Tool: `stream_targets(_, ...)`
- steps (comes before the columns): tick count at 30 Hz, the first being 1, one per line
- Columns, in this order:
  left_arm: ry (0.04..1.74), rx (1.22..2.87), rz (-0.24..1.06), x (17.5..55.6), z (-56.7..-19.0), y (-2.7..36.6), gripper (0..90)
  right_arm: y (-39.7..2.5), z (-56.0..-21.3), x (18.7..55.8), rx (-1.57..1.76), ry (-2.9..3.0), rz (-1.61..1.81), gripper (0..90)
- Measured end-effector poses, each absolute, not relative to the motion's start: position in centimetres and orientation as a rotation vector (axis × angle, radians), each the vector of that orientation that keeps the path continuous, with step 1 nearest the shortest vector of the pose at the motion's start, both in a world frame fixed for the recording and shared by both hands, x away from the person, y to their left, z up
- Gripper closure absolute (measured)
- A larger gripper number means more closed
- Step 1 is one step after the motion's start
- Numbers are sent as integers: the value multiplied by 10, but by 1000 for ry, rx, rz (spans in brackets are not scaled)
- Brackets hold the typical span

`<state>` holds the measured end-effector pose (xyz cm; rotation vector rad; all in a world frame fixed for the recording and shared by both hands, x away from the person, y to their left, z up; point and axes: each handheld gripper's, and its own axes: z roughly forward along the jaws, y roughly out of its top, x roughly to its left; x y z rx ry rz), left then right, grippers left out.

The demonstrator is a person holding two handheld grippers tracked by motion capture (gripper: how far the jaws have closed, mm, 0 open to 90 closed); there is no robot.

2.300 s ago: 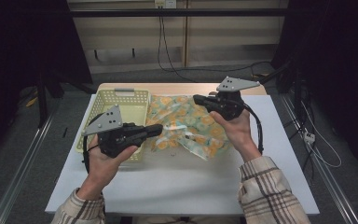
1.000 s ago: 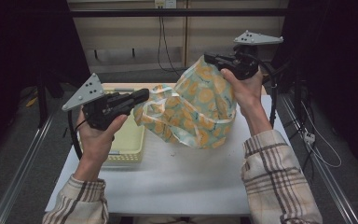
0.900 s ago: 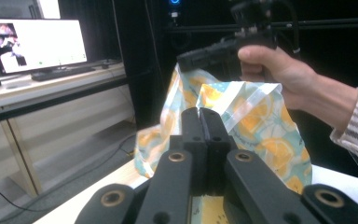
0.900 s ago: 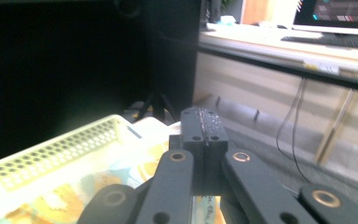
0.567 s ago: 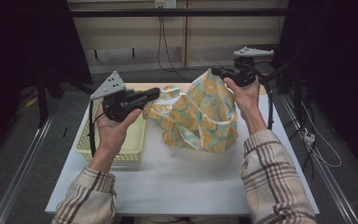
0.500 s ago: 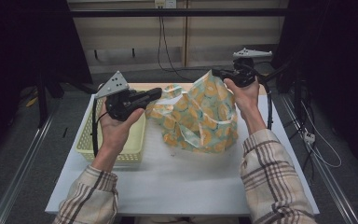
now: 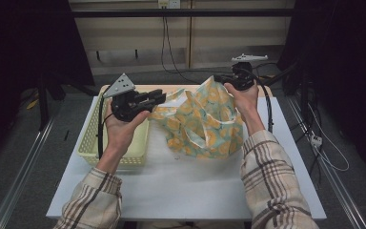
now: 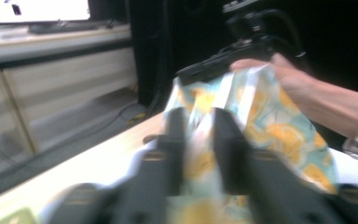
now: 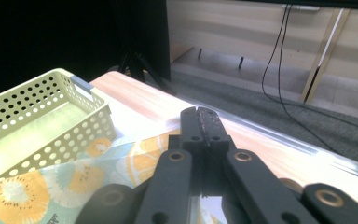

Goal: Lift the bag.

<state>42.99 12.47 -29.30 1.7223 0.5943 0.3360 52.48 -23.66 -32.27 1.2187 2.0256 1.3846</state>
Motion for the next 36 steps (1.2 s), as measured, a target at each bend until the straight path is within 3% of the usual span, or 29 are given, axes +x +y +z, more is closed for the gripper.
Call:
stream_targets(1, 597, 1721, 330, 430, -295, 126, 701, -236, -323, 525, 1224, 2020, 1381, 723)
stream_targets(2, 599, 1728, 329, 430, -296, 127, 653, -236, -323, 524, 1236, 2015, 1376, 688)
stream_targets(6, 643, 1730, 348, 429, -299, 130, 407, -237, -321, 520, 1226, 2014, 1381, 582)
stream_targets(10, 665, 1738, 383, 426, -299, 136, 246, -238, -314, 509, 1205, 1988, 1400, 456)
stream_targets(15, 701, 1751, 406, 420, -302, 144, 110, -242, -305, 491, 1166, 1981, 1385, 355)
stream_targets(23, 732, 1802, 393, 408, -313, 151, 48, -249, -310, 459, 1176, 2004, 1379, 253)
stream_targets(36, 720, 1889, 386, 385, -328, 151, 50, -265, -324, 417, 1178, 2051, 1358, 221)
